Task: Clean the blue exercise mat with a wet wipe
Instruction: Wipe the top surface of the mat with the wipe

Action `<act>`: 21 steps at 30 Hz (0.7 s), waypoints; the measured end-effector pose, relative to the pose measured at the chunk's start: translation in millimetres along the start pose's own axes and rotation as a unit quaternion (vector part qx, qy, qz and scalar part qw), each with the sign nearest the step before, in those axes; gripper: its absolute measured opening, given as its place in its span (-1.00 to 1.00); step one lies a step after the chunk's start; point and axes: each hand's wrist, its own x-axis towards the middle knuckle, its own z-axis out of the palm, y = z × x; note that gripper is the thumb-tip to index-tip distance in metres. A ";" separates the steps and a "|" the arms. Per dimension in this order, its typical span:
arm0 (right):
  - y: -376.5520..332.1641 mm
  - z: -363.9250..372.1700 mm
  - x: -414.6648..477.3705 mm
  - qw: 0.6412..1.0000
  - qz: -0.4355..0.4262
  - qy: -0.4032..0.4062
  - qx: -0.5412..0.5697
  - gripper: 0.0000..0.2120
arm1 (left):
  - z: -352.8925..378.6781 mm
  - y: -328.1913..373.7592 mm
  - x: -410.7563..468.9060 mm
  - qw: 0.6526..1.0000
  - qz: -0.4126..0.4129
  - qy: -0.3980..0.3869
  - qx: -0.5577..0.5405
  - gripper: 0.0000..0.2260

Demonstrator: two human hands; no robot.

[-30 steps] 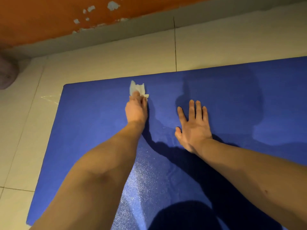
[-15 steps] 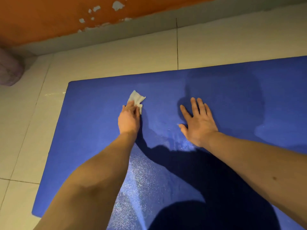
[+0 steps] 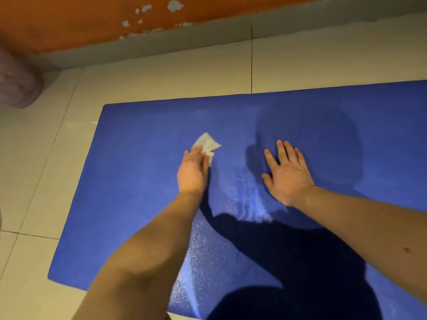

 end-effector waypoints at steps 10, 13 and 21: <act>-3.5 2.7 -27.2 0.999 0.008 -0.032 0.005 -0.33 | 42.6 51.5 -44.8 0.995 0.068 -0.037 -0.058 -0.77; -7.1 7.3 -34.1 0.999 0.006 -0.033 0.004 -0.33 | 46.1 63.6 -54.0 0.991 0.097 -0.078 -0.051 -0.67; -6.0 10.9 -60.6 0.999 0.014 -0.048 0.022 -0.34 | -24.4 -50.9 -62.4 0.996 -0.092 0.016 0.015 -0.68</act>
